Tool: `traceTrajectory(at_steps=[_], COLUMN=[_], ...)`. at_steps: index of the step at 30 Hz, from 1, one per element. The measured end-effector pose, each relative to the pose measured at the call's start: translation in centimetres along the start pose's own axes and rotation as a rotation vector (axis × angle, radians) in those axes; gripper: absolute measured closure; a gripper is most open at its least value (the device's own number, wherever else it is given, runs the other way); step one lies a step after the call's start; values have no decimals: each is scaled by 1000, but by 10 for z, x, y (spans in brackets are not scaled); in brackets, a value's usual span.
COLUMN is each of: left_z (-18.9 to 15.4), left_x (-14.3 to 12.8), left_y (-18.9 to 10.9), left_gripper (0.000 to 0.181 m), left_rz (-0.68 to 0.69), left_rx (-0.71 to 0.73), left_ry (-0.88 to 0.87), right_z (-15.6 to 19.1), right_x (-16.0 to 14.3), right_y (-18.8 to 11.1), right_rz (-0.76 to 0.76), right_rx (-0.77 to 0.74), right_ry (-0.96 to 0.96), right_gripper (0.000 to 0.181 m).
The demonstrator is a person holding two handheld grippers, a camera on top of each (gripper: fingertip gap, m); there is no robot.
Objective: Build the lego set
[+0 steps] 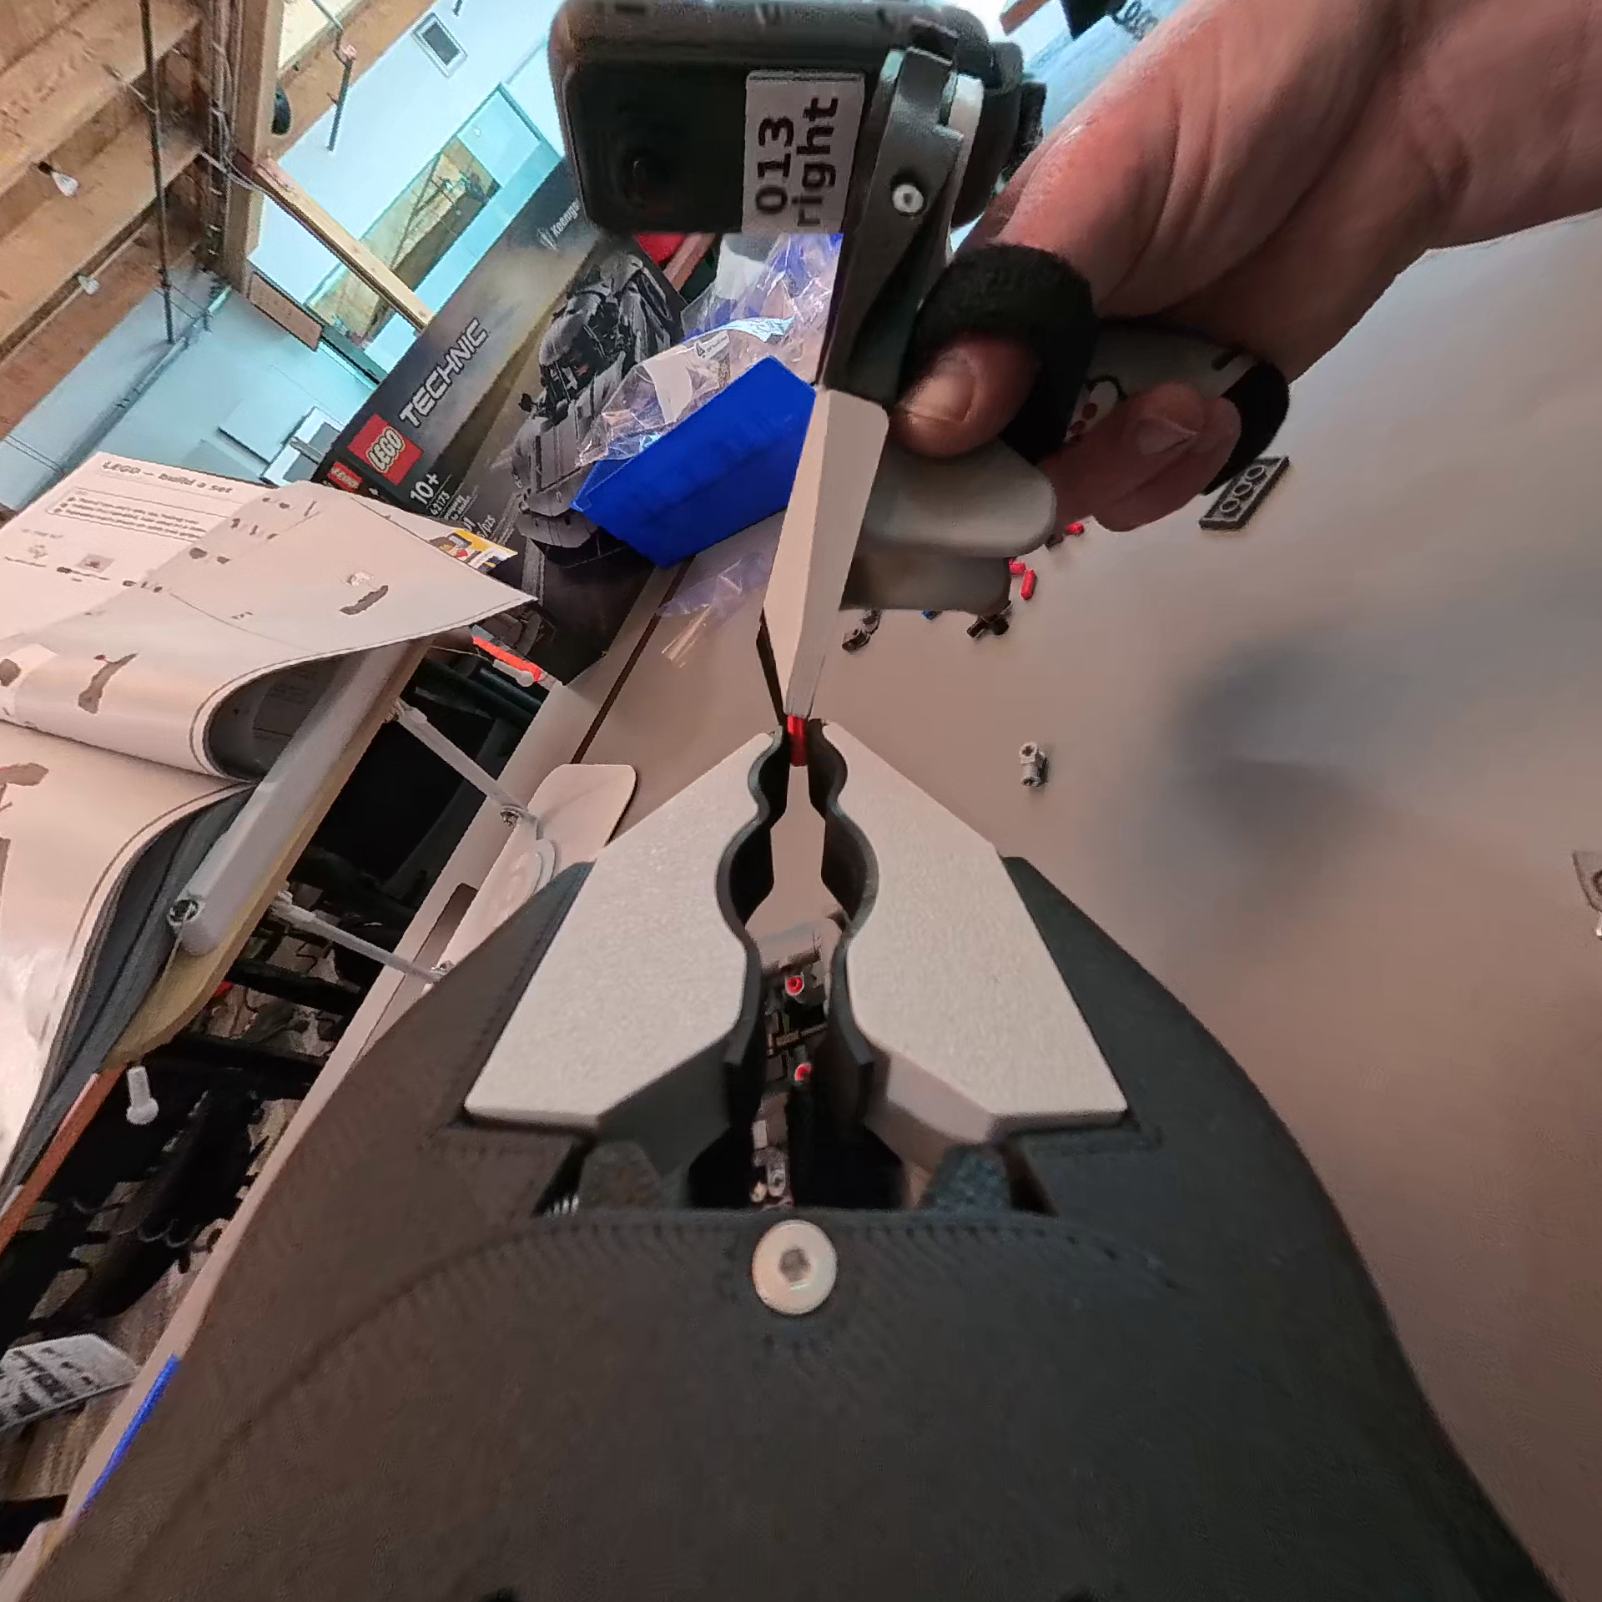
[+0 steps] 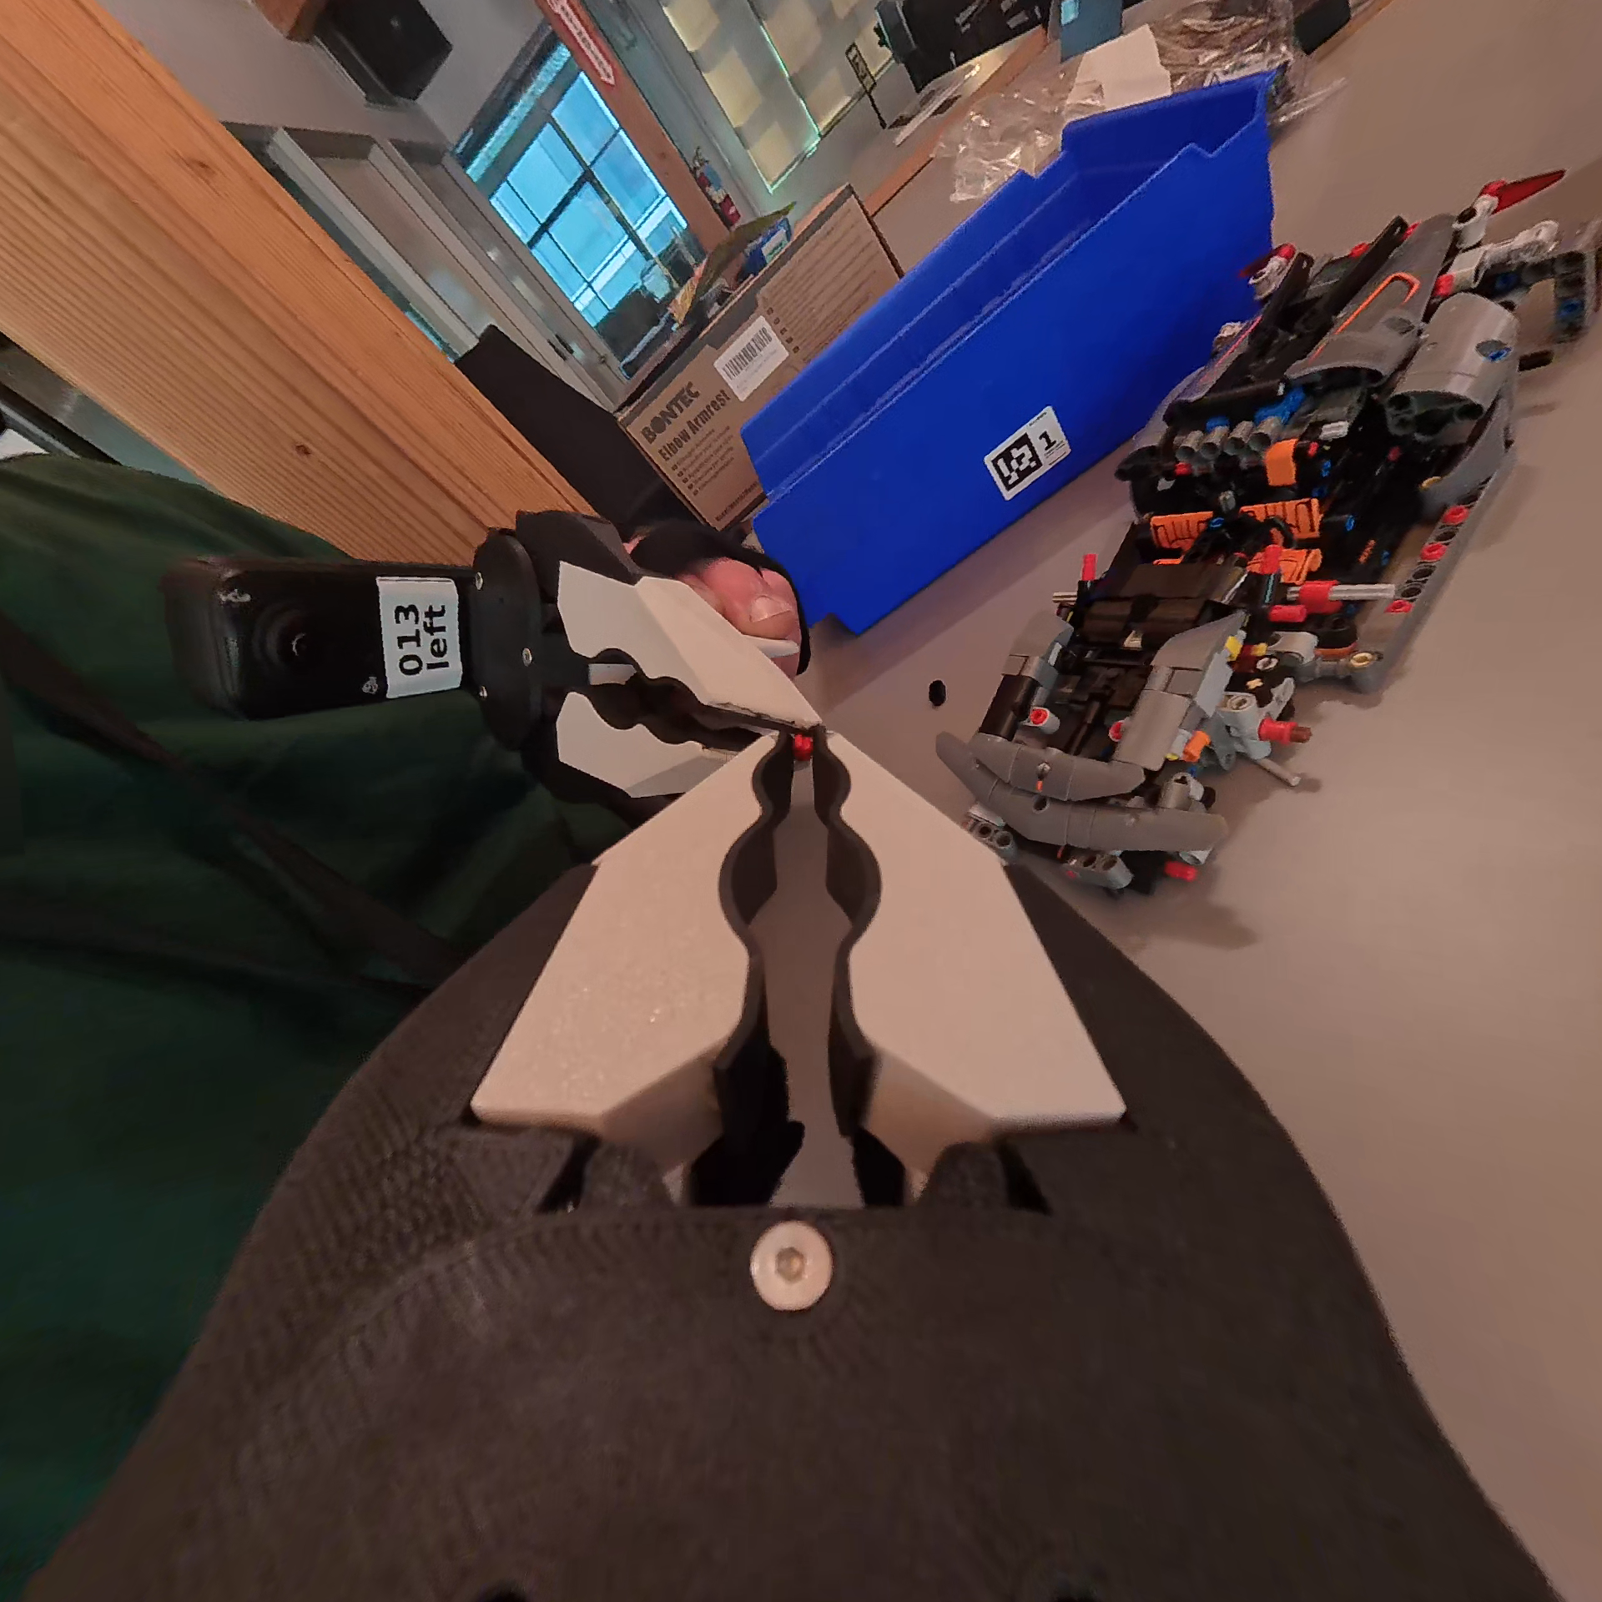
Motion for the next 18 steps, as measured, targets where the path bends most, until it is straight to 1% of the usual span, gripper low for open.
traceTrajectory(at_steps=[3,5,7,8,10,13,18], left_z=[-1,-8,-23,-32,-46,-60,-78], left_x=[1,-4,-11,-17,-23,-33,-47], left_y=[5,12,20,26,35,48,64], left_gripper=[179,176,175,173,167,159,158], left_rz=[5,64,123,172,224,306,399], left_rx=[-25,-61,-110,-146,-192,-243,-308], left_ry=[-81,-126,-141,-156,-171,-213,-214], right_z=[-1,-10,-15,-20,-33,-40,-56], right_x=[0,-2,-5,-9,-25,-43,-61], right_y=[-7,-20,-36,-43,-54,-59,-54], right_rz=[23,62,100,152,312,457,593], right_rx=[-67,-194,-276,-329,-447,-499,-532], right_ry=[-56,-122,-176,-213,-254,-307,-361], right_gripper=[179,179,179,179,179,179,179])
Point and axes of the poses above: each gripper's, where its closed fingertips meet, y out along the fingers, x out of its top, z = x × y across the jaws, the point moved 3 cm from there along -y, back along the fingers, and after that the axes turned 3 degrees about -y, right-handed, at the moved point
